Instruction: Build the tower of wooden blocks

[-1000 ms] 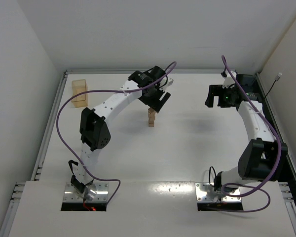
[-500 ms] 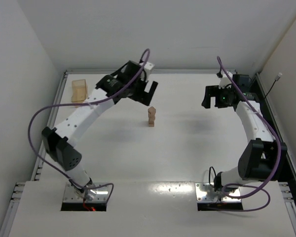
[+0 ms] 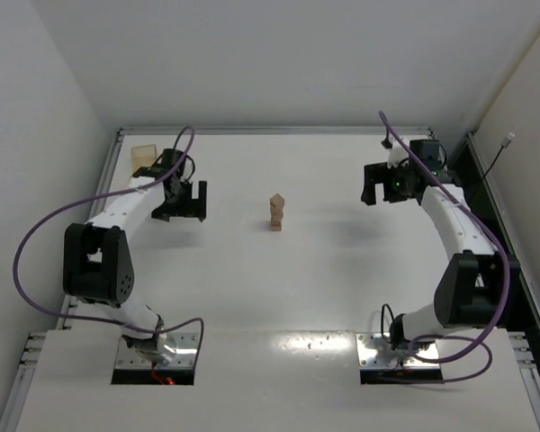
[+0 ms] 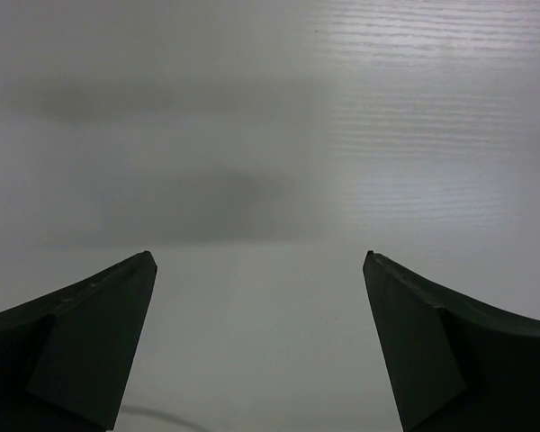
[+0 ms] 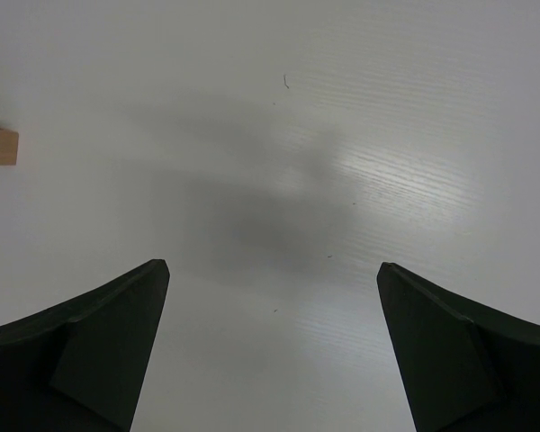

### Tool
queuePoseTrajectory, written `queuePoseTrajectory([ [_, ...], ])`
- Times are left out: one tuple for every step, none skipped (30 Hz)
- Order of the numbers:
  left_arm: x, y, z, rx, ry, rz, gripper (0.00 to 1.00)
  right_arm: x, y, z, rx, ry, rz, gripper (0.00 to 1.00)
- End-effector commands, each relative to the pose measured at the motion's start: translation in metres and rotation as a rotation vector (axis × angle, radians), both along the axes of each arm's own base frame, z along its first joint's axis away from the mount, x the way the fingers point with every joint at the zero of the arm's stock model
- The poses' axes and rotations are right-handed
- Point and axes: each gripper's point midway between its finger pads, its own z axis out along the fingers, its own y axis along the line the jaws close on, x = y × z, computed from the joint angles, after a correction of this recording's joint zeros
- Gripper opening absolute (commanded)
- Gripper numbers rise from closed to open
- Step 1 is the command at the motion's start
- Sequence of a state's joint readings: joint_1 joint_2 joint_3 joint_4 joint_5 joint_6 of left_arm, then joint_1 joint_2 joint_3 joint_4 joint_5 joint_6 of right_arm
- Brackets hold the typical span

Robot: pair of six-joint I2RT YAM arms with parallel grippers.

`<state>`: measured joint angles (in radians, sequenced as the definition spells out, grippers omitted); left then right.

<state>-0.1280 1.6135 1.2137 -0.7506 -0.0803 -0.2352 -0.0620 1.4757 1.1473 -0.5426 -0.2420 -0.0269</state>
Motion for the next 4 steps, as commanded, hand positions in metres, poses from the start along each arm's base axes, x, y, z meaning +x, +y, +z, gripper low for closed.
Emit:
queuePoseTrajectory([
  [0.0141, -0.0035, -0.0114, -0.059, -0.006, 0.015, 1.0, 0.0097, 0.0026, 0.0061, -0.021, -0.03, 0.018, 1.0],
  [0.017, -0.0034, -0.0111, -0.075, -0.006, 0.017, 1.0, 0.0097, 0.0026, 0.0062, -0.021, -0.03, 0.018, 1.0],
  [0.0165, -0.0045, -0.0142, -0.078, 0.004, 0.004, 1.0, 0.0097, 0.0026, 0.0062, -0.021, -0.03, 0.018, 1.0],
  [0.0179, -0.0062, -0.0137, -0.085, 0.011, 0.0, 1.0, 0.0097, 0.0026, 0.0062, -0.021, -0.03, 0.018, 1.0],
])
